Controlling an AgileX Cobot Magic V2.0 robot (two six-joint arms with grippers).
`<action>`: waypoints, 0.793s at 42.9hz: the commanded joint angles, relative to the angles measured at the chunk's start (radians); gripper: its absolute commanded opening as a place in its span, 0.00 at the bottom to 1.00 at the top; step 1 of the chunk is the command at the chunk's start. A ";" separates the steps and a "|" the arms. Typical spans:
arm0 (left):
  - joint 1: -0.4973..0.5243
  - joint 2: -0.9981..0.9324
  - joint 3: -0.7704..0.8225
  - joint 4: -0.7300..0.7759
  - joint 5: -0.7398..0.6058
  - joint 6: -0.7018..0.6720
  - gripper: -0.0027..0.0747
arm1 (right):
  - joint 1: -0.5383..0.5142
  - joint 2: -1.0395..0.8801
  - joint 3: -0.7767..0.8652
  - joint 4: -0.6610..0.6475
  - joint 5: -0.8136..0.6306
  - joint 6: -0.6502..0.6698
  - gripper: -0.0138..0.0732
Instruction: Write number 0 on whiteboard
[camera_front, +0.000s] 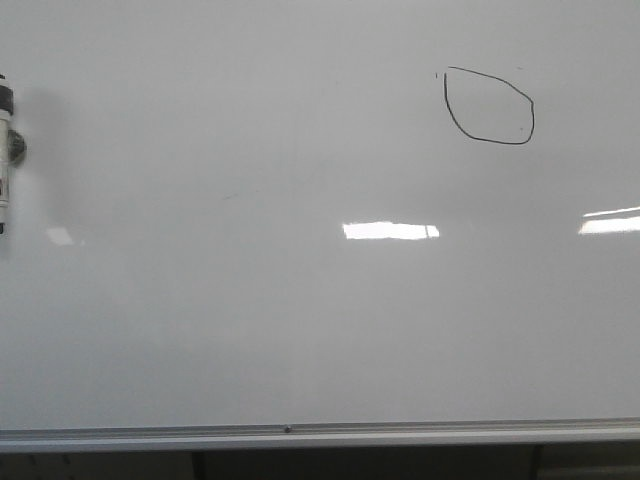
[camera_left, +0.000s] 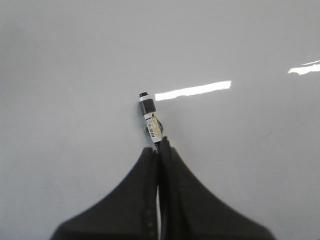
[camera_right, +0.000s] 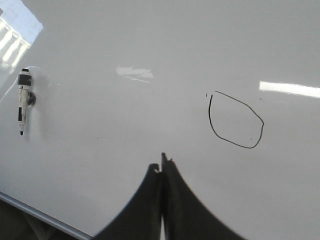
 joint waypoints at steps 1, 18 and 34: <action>0.001 0.011 -0.027 -0.027 -0.072 -0.002 0.01 | -0.007 0.000 -0.025 0.019 -0.049 -0.011 0.08; 0.001 0.011 -0.027 -0.027 -0.072 -0.002 0.01 | -0.007 0.000 -0.025 0.019 -0.049 -0.011 0.08; 0.001 0.012 -0.016 0.013 -0.094 -0.027 0.01 | -0.007 0.000 -0.025 0.019 -0.049 -0.011 0.08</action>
